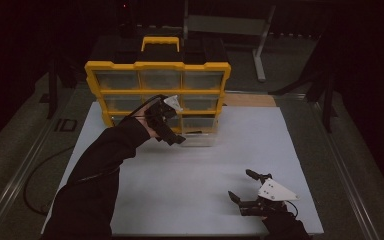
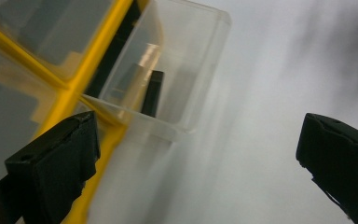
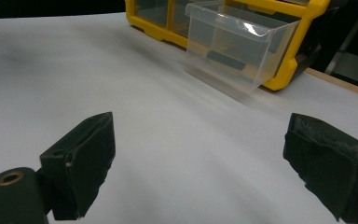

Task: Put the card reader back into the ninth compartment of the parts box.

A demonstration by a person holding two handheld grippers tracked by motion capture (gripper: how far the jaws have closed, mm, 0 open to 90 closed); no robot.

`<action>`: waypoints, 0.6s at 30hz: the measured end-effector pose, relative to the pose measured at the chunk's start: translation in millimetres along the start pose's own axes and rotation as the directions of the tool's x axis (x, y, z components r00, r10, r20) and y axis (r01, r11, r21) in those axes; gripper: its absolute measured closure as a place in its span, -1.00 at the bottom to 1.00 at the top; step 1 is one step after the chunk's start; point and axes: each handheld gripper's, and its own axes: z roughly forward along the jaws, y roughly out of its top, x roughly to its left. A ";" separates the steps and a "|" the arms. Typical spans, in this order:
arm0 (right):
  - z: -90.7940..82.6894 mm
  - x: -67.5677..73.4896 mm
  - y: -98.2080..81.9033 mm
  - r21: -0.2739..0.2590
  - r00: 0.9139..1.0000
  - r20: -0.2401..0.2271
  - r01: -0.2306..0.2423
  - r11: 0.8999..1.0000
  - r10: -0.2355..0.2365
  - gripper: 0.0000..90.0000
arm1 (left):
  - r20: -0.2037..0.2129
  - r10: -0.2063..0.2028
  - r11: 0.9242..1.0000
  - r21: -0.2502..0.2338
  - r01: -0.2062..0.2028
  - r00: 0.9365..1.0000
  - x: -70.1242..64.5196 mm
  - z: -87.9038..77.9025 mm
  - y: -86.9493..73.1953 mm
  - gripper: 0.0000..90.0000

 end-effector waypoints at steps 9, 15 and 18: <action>0.5 1.0 0.1 0.002 1.000 -0.002 -0.007 1.000 0.007 -0.80 | 0.000 -0.010 1.000 -0.015 0.010 1.000 -3.3 -6.2 -13.5 -0.99; 0.5 1.0 0.0 0.002 1.000 0.001 -0.005 1.000 0.005 -0.80 | 0.001 -0.025 0.999 -0.021 0.025 1.000 -5.8 -8.1 -27.4 -0.99; 0.6 1.0 0.1 0.002 1.000 0.000 -0.006 1.000 0.006 -0.80 | 0.006 -0.029 0.999 -0.026 0.029 1.000 -8.0 -9.1 -35.9 -0.99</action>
